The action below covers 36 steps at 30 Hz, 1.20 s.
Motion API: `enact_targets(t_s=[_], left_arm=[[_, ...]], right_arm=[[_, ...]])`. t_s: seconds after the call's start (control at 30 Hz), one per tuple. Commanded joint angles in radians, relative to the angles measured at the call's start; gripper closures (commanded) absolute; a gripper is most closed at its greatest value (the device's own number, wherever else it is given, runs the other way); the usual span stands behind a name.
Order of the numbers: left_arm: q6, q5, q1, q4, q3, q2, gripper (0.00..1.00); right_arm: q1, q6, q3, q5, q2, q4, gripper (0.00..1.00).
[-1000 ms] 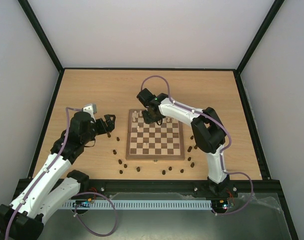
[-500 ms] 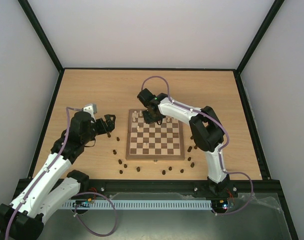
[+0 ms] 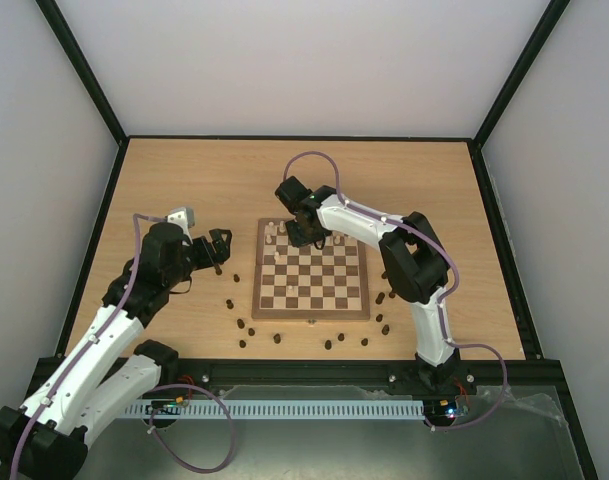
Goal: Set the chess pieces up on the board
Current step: Place the chess piece on the chessboard, then pick up the chess piece from the chessboard.
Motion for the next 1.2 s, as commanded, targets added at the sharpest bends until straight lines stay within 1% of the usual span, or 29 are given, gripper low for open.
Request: enact_targets(t_s=[0.0,0.5,0.83,1.17], left_arm=[[0.011,-0.009,-0.004,0.023,0.011,0.003,0.01],[0.010,-0.012,-0.004,0.021,0.011,0.002,0.01],[0.008,-0.007,-0.004,0.021,0.015,0.002,0.01],[0.003,-0.007,-0.005,0.017,0.022,-0.003,0.01]], right_arm=[[-0.007,-0.010,0.024,-0.007,0.029,-0.020,0.88],[-0.007,-0.004,0.018,-0.016,0.004,-0.019,0.77],[-0.007,0.008,-0.015,-0.033,-0.126,-0.049,0.67],[-0.007,0.010,-0.081,-0.073,-0.291,-0.055,0.62]])
